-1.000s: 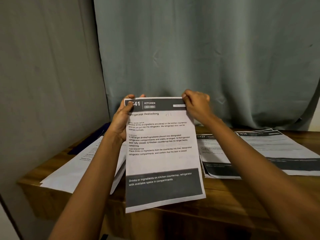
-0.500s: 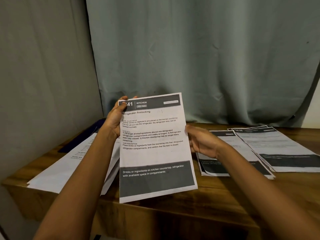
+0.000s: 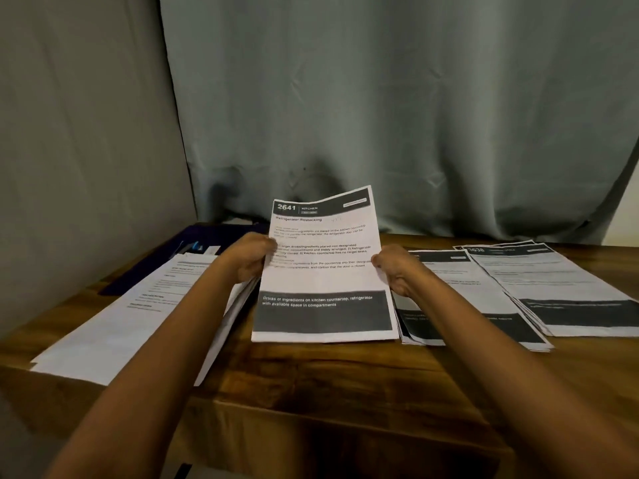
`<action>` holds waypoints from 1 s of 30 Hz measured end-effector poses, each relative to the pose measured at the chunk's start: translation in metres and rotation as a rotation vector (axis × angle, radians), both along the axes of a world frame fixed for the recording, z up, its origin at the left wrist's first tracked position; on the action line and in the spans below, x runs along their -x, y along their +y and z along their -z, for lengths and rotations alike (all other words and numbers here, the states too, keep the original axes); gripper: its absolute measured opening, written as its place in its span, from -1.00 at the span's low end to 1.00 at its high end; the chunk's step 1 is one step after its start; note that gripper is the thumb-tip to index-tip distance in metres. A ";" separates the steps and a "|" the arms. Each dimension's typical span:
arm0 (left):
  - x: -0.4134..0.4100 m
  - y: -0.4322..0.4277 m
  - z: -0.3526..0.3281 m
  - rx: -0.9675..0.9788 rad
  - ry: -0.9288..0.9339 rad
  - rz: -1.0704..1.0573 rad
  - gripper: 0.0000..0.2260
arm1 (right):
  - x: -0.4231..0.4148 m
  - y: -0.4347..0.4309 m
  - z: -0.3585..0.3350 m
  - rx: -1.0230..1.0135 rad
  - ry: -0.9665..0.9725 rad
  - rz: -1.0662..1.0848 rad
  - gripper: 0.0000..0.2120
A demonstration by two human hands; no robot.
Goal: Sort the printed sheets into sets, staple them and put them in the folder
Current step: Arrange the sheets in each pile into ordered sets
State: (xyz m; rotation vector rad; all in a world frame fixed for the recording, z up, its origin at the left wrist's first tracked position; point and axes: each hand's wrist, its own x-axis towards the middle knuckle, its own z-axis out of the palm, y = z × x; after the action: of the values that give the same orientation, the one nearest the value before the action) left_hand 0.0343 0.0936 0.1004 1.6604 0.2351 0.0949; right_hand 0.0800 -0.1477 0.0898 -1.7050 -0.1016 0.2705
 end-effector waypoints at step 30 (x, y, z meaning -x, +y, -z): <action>-0.016 -0.045 0.069 -1.220 0.204 -0.196 -0.64 | -0.038 0.043 0.052 0.836 -0.298 0.129 -0.36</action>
State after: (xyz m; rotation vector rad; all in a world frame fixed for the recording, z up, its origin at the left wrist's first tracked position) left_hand 0.0504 0.0485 0.0311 2.8614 0.5648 0.2494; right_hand 0.1175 -0.1045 0.0378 -2.5654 -0.1036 -0.0618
